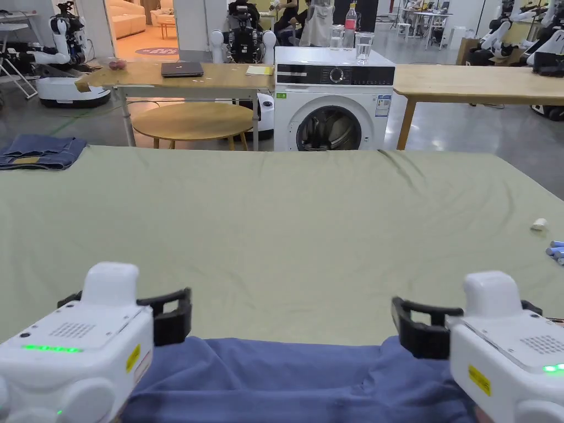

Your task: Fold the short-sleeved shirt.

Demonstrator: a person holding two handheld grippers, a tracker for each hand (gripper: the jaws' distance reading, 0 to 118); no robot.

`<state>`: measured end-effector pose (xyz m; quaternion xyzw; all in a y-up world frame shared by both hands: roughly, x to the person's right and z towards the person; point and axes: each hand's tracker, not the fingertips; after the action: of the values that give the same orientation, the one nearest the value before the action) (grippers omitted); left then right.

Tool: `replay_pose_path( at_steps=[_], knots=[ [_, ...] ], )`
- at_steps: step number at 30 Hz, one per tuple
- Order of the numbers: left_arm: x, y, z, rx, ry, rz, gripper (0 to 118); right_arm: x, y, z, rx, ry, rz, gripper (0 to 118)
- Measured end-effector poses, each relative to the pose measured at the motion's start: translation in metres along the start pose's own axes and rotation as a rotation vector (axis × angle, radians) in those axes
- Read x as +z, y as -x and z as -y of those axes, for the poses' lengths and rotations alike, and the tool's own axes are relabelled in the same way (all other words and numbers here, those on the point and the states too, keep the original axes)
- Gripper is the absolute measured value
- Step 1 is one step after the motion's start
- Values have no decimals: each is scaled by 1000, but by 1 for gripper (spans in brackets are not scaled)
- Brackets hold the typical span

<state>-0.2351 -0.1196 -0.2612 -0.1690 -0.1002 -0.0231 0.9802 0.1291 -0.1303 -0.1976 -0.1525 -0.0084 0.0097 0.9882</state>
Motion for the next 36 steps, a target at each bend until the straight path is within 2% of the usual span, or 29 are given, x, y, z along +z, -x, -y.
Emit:
replay_pose_path(
  at_steps=[2, 3, 4, 5, 6, 7, 8, 11, 13, 17, 18, 19, 20, 21, 23, 24, 26, 29, 30, 32, 34, 35, 36],
  knots=[
    [-3, -13, -5, -10, -73, -29, 99, -6, 19, -7, 2, -42, 48, 112],
    [-4, -17, -6, -24, -76, -30, 92, -8, 25, -7, 6, -60, 66, 112],
    [-5, -19, -5, -22, -63, -20, 74, -10, 30, -6, 14, -75, 72, 108],
    [-10, -15, 0, -24, -59, -13, 30, -11, 33, -5, 13, -74, 64, 91],
    [-12, -15, 2, -35, -44, -10, 0, -13, 34, -5, 2, -57, 37, 71],
    [-14, -15, 5, -69, -18, -36, 0, -16, 35, -4, -16, -30, 4, 44],
    [-14, -13, 7, -74, -25, -27, 0, -16, 36, -3, -13, -27, 3, 9],
    [-10, -3, 12, -54, 6, -3, 0, -14, 43, 1, 23, -60, 17, 7],
    [-7, 9, 16, -49, 19, -14, 0, -16, 43, 0, 13, -50, -4, 7],
    [-3, 53, 31, 81, 83, -2, 0, -14, 47, 2, 10, -47, -7, 7],
    [-3, 70, 38, 125, 106, 2, 9, -14, 48, 4, 14, -44, -7, 7],
    [-3, 89, 48, 178, 123, 23, 32, -13, 51, 5, 16, -38, -6, 7],
    [-3, 104, 56, 232, 134, 45, 43, -13, 52, 7, 16, -34, -8, 7],
    [-4, 120, 65, 297, 175, 71, 43, -13, 54, 9, 16, -31, -9, 7],
    [-10, 149, 91, 415, 259, 108, 114, -12, 59, 12, 13, -19, -9, 7],
    [-12, 162, 105, 480, 282, 126, 118, -13, 61, 14, 9, -11, -11, 7],
    [-20, 180, 128, 641, 355, 170, 118, -13, 66, 17, 2, 1, -11, 7],
    [-29, 180, 161, 933, 444, 378, 118, -15, 76, 19, 1, 20, -14, 7],
    [-37, 180, 176, 1047, 473, 491, 118, -16, 79, 19, 4, 27, -16, 7],
    [-36, 163, 175, 1089, 348, 577, 118, -17, 85, 18, 7, 31, -19, 7],
    [-50, 158, 171, 1185, 372, 636, 117, -19, 92, 17, 10, 36, -24, 7],
    [-57, 154, 170, 1235, 380, 677, 108, -20, 95, 16, 9, 38, -27, 7],
    [-68, 152, 170, 1286, 430, 712, 93, -21, 98, 15, 9, 38, -30, 7]
  ],
)
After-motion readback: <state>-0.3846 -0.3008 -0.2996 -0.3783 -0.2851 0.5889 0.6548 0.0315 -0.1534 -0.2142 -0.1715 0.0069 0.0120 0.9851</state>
